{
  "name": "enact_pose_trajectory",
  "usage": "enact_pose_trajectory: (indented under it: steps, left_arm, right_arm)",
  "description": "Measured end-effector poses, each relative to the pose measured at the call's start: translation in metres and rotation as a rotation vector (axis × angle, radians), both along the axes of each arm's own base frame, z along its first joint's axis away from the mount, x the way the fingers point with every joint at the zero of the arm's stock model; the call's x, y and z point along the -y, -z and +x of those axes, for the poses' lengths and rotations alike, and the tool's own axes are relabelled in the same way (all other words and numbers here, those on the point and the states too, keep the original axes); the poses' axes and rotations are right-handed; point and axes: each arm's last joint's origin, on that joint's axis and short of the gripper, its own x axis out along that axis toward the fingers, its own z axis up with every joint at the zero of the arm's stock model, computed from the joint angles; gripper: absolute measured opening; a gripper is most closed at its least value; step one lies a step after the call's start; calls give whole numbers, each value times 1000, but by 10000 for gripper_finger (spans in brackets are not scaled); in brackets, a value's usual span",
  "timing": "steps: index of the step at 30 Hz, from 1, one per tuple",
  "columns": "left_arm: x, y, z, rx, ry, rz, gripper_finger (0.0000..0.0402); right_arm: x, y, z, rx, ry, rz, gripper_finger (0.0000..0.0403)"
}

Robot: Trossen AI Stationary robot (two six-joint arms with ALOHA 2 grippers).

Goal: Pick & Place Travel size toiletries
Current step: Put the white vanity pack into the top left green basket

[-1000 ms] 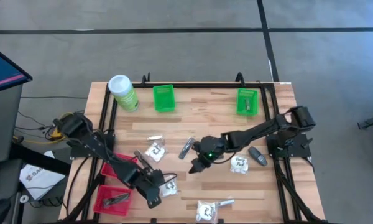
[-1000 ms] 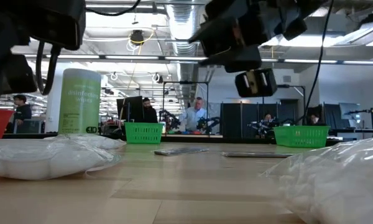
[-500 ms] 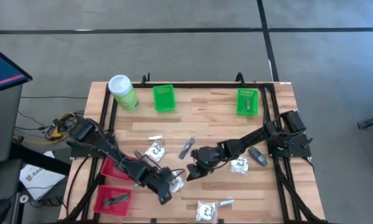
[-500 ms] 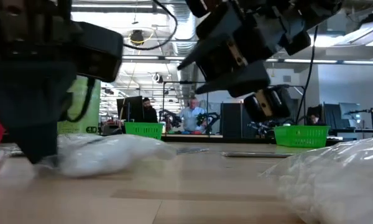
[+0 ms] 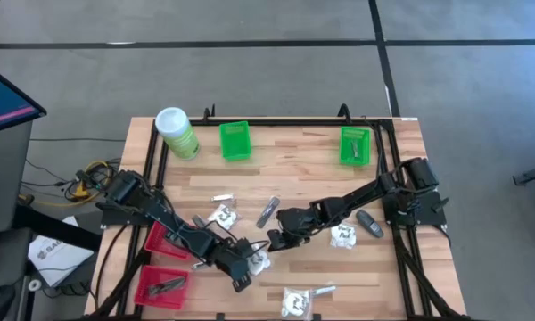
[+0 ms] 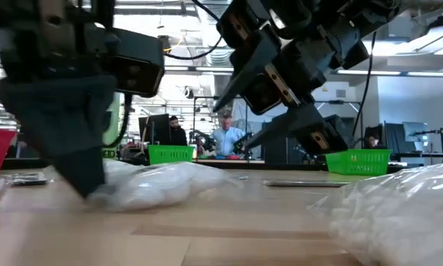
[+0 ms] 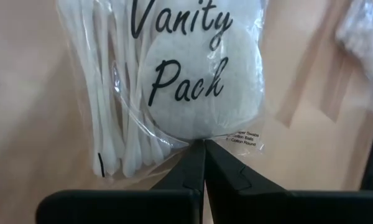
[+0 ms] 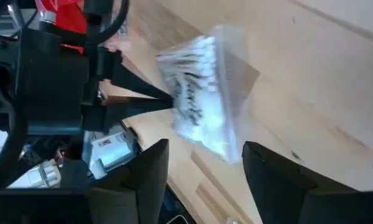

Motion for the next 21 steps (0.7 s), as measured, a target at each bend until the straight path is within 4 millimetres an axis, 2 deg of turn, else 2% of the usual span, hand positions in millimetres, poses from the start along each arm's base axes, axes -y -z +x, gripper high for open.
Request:
enact_pose_trajectory:
  steps: [11,21]
  left_arm:
    - [-27,0,18,38,0,16,1]
    - [-33,-1,22,64,65,43,1]
  right_arm:
    - [4,9,-7,-115,39,-59,192]
    - [18,12,-7,-132,66,-116,198]
